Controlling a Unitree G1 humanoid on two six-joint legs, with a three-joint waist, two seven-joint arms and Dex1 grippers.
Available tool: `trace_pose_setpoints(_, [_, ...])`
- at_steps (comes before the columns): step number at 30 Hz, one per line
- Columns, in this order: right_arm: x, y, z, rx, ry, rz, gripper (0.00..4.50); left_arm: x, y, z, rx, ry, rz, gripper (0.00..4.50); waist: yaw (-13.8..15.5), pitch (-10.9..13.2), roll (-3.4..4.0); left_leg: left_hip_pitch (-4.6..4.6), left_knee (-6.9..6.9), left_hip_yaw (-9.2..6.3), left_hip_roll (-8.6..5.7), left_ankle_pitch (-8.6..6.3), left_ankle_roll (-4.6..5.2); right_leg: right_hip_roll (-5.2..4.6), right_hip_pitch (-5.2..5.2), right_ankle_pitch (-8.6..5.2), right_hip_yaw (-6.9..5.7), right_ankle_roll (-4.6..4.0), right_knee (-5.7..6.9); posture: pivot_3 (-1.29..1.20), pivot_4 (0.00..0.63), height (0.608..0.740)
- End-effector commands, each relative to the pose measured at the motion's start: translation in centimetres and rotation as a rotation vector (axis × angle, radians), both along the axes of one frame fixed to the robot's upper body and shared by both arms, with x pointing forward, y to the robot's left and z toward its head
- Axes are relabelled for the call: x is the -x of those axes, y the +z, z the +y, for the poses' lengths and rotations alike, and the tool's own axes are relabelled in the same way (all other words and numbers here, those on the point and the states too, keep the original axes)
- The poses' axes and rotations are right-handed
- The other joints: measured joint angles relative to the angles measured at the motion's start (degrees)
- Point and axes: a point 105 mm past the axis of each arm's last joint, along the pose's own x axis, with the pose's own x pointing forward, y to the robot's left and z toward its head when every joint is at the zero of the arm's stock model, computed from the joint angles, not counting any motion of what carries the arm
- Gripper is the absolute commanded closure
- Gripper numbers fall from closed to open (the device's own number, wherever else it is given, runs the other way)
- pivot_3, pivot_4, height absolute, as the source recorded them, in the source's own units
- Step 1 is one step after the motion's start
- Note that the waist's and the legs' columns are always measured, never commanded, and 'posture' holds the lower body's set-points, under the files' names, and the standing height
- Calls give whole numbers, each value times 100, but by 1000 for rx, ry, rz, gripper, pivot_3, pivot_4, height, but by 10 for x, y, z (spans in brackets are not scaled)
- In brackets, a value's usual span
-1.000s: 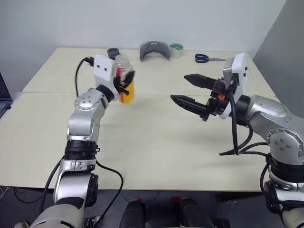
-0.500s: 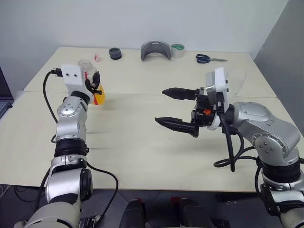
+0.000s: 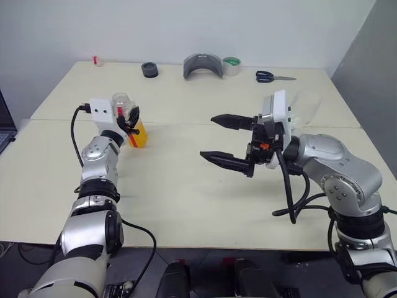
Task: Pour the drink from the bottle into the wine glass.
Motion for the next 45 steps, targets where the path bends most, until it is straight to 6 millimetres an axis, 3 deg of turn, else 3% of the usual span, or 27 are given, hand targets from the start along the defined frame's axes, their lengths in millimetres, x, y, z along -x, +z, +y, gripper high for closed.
trace_pose_setpoints(1, [5, 8, 0, -28, 0, -43, 29, 2, -1, 0, -33, -4, -13, 2757, -1, 0, 0, 0, 0, 0, 0, 0, 0, 0, 0, 0, 0, 0, 0, 0, 150, 740])
trace_pose_setpoints(9, [4, 9, 2, -32, -3, -47, 0, 7, -13, 2, -38, -5, 15, 337, -3, -1, 0, 4, 1, 0, 0, 0, 0, 0, 0, 0, 0, 0, 8, 0, 150, 740])
trace_pose_setpoints(11, [4, 8, 2, -33, -2, -47, 0, 8, -15, 2, -39, -4, 17, 28, -2, -1, 0, 4, 2, 0, 0, 0, 0, 0, 0, 0, 0, 0, 7, 0, 150, 740])
trace_pose_setpoints(23, [2, 3, -5, -28, -36, -26, 0, 22, -28, 9, -74, 38, 51, 28, -5, -1, -1, 4, 3, 0, 0, 0, 0, -1, 0, 0, 2, 0, 13, 0, 150, 740])
trace_pose_setpoints(32, [1, -14, -18, 21, -109, -8, 0, 41, -44, 11, -89, 90, 102, 28, -6, -2, -2, 8, 6, 2, 0, 0, 0, -2, 0, 0, 6, 0, 24, 0, 150, 740])
trace_pose_setpoints(38, [2, -27, -37, 46, -209, 24, 0, 70, -50, 12, -96, 112, 134, 28, -8, -5, -6, 14, 5, 4, 1, 0, -1, -2, 1, 0, 11, -1, 30, 0, 150, 740])
trace_pose_setpoints(42, [4, -47, -56, 73, -357, 84, 0, 104, -55, -7, -108, 15, 193, 28, -5, -6, -8, 18, 3, 7, 2, 0, -1, -5, 4, -1, 17, -1, 30, 0, 150, 740])
trace_pose_setpoints(45, [-2, -77, -78, 114, -546, 164, 0, 129, -60, -46, -113, -182, 266, 28, -5, -9, -14, 28, 3, 8, 3, 0, -1, -4, 12, -2, 20, -1, 30, 0, 150, 740])
